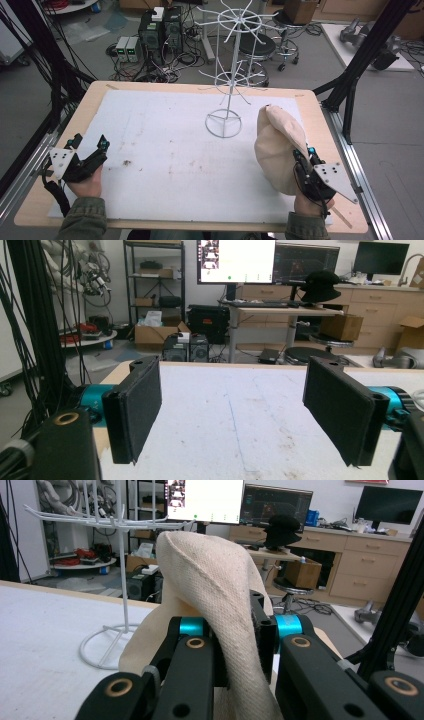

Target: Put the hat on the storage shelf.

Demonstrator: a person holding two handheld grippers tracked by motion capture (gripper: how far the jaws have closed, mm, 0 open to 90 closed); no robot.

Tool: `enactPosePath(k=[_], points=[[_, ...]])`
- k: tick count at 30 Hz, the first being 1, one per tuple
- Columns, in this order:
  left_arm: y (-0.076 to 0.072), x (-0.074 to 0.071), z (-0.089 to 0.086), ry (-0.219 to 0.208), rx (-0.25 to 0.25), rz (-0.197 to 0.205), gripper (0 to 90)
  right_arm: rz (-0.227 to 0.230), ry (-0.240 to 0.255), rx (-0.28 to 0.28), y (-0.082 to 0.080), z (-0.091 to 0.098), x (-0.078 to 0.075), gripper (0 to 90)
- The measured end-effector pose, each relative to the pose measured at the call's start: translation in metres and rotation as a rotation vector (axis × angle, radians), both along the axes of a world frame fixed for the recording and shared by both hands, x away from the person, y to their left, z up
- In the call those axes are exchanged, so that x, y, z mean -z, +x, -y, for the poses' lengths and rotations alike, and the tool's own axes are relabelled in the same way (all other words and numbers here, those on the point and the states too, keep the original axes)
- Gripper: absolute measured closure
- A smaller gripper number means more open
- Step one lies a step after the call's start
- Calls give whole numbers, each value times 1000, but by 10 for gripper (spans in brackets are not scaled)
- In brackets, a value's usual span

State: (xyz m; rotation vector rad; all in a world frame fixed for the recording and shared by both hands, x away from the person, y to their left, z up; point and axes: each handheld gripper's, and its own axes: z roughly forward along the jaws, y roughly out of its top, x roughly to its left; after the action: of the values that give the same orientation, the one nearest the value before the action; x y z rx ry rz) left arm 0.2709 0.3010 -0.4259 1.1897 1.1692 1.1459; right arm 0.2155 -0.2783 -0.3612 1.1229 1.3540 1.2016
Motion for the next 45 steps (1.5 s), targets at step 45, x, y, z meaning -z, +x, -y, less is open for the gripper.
enactPosePath(k=[45], points=[[0,1,2,-8,12,-8,238,273,64,-114,-5,-9,-79,837]])
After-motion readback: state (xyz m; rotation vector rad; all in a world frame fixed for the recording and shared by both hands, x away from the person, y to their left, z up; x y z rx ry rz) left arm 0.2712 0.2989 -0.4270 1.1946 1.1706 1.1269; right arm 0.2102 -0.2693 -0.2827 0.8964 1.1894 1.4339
